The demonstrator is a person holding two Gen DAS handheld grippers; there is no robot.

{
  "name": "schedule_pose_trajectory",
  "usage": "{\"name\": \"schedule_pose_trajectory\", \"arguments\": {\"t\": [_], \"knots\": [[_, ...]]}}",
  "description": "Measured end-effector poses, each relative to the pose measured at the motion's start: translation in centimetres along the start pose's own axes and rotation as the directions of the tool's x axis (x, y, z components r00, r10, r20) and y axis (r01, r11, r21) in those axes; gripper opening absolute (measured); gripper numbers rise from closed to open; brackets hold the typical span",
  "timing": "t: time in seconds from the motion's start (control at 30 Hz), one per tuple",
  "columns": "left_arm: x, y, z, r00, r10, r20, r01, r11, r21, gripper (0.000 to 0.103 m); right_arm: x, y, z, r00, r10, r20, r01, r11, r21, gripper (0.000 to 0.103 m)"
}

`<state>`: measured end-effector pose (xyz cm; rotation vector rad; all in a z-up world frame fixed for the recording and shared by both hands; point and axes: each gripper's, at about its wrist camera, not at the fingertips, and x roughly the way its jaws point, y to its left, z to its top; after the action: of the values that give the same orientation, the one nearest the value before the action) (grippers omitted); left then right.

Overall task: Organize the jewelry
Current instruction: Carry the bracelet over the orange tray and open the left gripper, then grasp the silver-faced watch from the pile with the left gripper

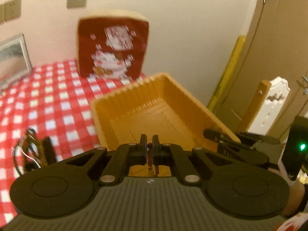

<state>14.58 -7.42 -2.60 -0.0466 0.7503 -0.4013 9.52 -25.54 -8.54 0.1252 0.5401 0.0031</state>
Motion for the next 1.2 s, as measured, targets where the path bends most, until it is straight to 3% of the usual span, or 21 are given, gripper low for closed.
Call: {"name": "schedule_pose_trajectory", "arguments": {"t": [0.2,0.33,0.5,0.73,0.87,1.2], "knots": [[2.2,0.1,-2.2,0.994,-0.011,-0.111,0.008,1.000,-0.031,0.007,-0.5,0.3,0.1,1.000,-0.011,0.018,0.011,0.999,-0.030,0.005],[1.3,0.1,-2.9,0.995,-0.008,-0.098,0.005,1.000,-0.024,0.017,-0.6,0.3,0.1,1.000,-0.018,0.023,0.019,0.999,-0.039,0.005],[-0.2,1.2,-3.9,0.995,0.052,-0.085,-0.056,0.998,-0.039,0.028,-0.7,0.3,0.1,0.999,-0.034,0.028,0.035,0.998,-0.044,0.005],[-1.5,5.6,-5.8,0.977,0.178,-0.118,-0.193,0.972,-0.134,0.029,-0.8,0.0,0.0,0.997,-0.062,0.037,0.063,0.997,-0.043,0.005],[-1.6,7.0,-6.9,0.961,0.244,-0.131,-0.260,0.957,-0.127,0.029,-0.8,0.0,0.0,0.997,-0.068,0.036,0.070,0.997,-0.044,0.005],[0.9,8.5,-6.9,0.953,0.274,-0.128,-0.288,0.951,-0.111,0.029,-0.7,0.3,0.0,0.996,-0.079,0.040,0.081,0.996,-0.045,0.005]]}}
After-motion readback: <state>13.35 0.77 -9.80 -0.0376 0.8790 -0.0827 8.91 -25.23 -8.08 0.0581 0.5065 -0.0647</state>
